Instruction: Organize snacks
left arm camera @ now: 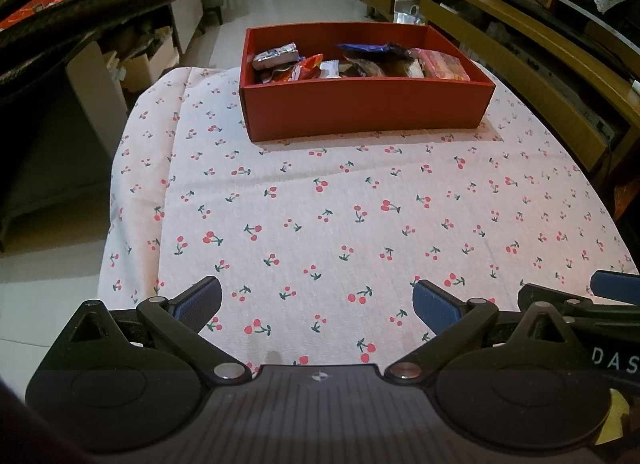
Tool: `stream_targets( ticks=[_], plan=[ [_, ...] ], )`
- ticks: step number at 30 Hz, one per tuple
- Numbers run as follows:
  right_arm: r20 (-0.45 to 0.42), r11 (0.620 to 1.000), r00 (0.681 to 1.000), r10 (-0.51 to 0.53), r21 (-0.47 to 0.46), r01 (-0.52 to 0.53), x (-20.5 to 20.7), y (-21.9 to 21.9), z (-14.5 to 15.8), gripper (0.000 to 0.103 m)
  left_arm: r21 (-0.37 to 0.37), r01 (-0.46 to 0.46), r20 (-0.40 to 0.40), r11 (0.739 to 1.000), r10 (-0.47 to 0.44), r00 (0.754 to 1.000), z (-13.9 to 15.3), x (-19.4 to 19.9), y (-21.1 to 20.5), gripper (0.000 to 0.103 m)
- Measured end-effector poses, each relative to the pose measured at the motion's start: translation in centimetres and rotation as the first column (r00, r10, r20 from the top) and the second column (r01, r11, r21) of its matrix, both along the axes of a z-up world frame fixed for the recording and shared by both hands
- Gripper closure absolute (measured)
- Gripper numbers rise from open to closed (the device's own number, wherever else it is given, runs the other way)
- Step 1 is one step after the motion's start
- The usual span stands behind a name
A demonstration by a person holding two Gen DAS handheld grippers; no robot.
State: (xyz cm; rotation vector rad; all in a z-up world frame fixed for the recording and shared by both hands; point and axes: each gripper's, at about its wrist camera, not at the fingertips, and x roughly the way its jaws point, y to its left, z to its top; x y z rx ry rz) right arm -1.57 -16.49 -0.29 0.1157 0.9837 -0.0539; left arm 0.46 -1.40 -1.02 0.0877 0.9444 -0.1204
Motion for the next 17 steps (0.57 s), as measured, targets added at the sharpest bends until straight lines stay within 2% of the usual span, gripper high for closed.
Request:
stream_targets(
  ticks=[9,17],
  plan=[
    [0.018,1.0,1.0,0.001,0.01,-0.002,-0.04,-0.06,0.47,0.033,-0.024,-0.011,-0.005,1.0,0.01,1.0,0.32,0.07,0.34,0.0],
    [0.023,1.0,1.0,-0.014,0.019,0.013,0.02,-0.55,0.53,0.033,-0.029,-0.032,0.028,0.999,0.033,0.999,0.84,-0.03,0.59,0.0]
  ],
)
